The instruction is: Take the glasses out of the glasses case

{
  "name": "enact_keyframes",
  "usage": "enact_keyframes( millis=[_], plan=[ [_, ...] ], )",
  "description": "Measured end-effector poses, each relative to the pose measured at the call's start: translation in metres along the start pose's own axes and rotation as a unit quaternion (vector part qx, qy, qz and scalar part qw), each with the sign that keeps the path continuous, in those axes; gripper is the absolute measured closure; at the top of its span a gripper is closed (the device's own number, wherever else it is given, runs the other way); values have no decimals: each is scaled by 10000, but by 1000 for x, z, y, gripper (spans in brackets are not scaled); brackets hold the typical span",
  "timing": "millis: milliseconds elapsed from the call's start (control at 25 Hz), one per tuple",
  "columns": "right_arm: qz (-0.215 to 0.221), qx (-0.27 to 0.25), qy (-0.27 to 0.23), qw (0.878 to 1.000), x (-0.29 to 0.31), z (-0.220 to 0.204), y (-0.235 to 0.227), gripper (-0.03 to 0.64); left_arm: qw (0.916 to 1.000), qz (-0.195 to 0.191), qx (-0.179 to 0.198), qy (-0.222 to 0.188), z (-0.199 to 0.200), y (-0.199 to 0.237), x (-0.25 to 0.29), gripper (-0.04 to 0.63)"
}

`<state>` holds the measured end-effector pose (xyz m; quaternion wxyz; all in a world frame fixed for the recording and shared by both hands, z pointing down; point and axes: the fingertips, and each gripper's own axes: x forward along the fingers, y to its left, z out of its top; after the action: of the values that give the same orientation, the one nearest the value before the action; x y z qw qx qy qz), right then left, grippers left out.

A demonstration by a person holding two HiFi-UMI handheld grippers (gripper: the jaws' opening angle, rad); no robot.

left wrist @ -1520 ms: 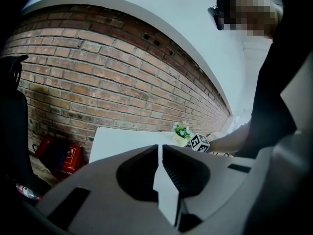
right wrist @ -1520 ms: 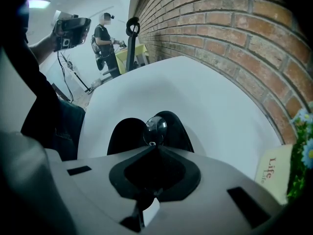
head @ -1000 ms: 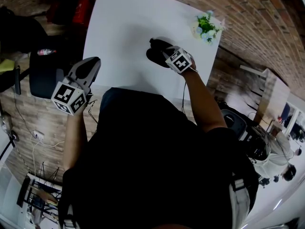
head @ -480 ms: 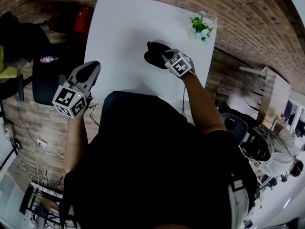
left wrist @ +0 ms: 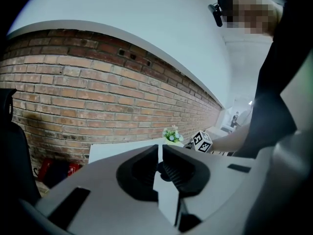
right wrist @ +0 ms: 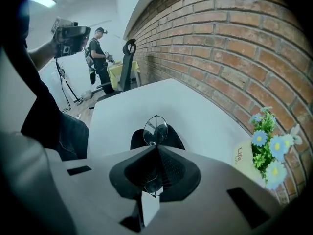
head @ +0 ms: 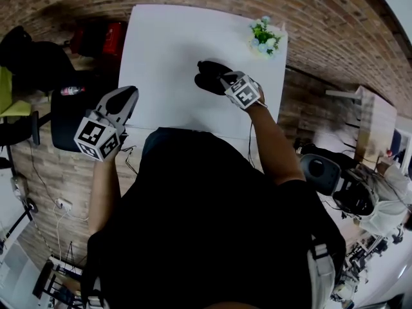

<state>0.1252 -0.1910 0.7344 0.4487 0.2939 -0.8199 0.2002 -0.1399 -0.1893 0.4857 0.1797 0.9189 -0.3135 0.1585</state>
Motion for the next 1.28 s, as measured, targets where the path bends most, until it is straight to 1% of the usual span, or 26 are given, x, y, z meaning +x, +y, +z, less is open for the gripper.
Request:
enact_keyframes(
  millis=[280, 560, 840, 1200, 1280],
  plan=[
    [-215, -1, -177, 9996, -24, -2, 0, 592, 9998, -106, 158, -13, 8, -16, 0, 563],
    [-454, 42, -308, 9985, -51, -11, 2, 592, 9993, -280, 228, 20, 2, -39, 2, 563],
    [-619, 98, -493, 9968, -72, -15, 5, 592, 9982, -466, 372, -67, 6, -63, 4, 563],
    [-764, 407, -864, 9925, -106, -13, 14, 592, 9965, -662, 504, -62, 8, -90, 4, 563],
    [-821, 400, -917, 9916, -114, -13, 16, 592, 9959, -720, 548, -65, 9, -96, 5, 563]
  ],
)
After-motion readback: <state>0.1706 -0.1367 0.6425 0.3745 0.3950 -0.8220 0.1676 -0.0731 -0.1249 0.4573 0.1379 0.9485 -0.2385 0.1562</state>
